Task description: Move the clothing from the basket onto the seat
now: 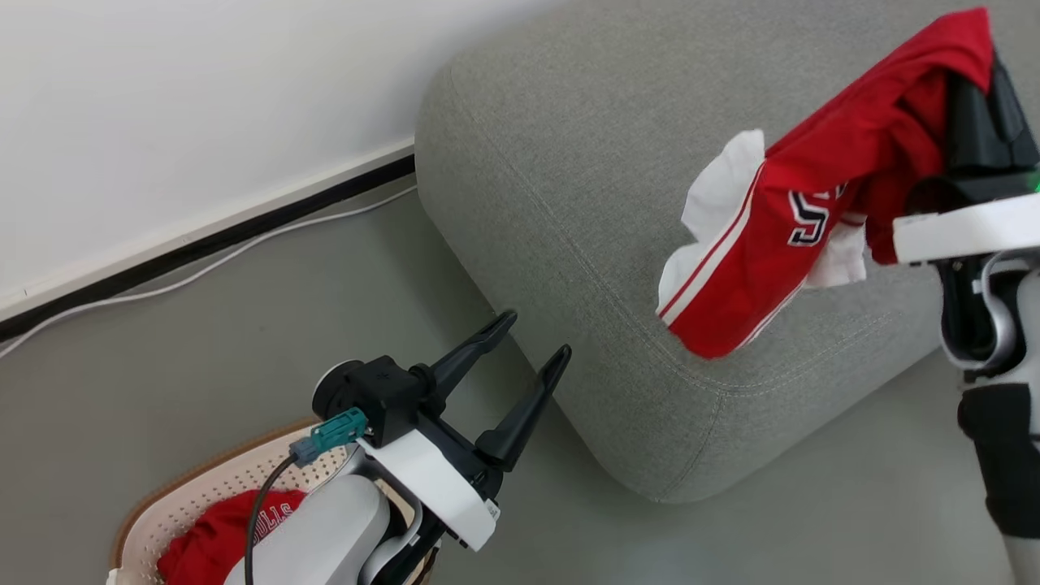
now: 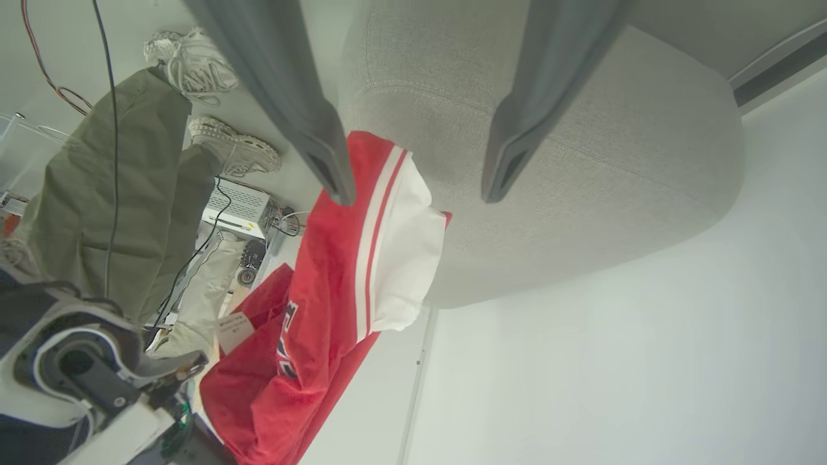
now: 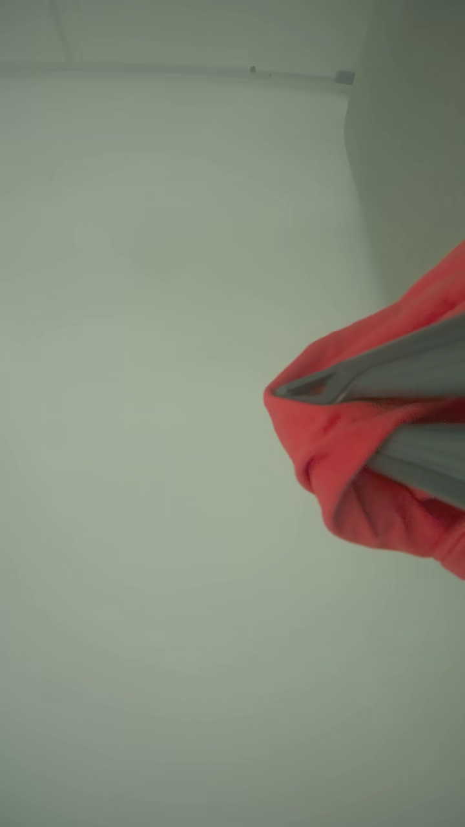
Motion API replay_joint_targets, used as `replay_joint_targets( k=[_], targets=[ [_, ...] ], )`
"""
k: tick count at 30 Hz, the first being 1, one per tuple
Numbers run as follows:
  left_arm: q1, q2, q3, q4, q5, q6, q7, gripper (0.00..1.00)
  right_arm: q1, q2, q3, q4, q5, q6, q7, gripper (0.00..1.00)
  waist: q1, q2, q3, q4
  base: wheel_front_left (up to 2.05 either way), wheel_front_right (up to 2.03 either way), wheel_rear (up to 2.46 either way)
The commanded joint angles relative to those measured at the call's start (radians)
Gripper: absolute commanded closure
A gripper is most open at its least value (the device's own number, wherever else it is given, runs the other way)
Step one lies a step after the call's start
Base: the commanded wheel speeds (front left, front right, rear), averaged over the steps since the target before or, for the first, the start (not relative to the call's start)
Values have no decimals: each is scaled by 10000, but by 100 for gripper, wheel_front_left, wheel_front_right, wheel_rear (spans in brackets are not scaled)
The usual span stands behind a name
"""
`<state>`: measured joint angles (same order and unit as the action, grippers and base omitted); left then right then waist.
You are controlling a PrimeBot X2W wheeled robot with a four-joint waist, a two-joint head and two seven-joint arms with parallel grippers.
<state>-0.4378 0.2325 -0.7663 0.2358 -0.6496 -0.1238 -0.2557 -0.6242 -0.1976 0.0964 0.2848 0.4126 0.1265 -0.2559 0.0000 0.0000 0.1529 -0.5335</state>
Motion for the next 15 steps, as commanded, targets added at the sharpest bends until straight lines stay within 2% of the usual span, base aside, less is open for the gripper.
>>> replay_joint_targets(
  k=[1,9,15],
  targets=[
    [-261,177,237,-293,80,-68,-60,0,-495,-174,17,-71,-127,42,-59,100,0,0,322,80,0,0,0],
    [-791,684,-380,-645,-6,-69,-60,0,-2280,-752,-642,1091,-475,42,-59,100,0,0,1574,613,0,0,0],
    [-1363,1045,-837,-907,-89,-69,-60,0,-3750,-1148,-1148,2079,-1159,42,-59,100,0,0,2532,1069,0,0,0]
  ],
)
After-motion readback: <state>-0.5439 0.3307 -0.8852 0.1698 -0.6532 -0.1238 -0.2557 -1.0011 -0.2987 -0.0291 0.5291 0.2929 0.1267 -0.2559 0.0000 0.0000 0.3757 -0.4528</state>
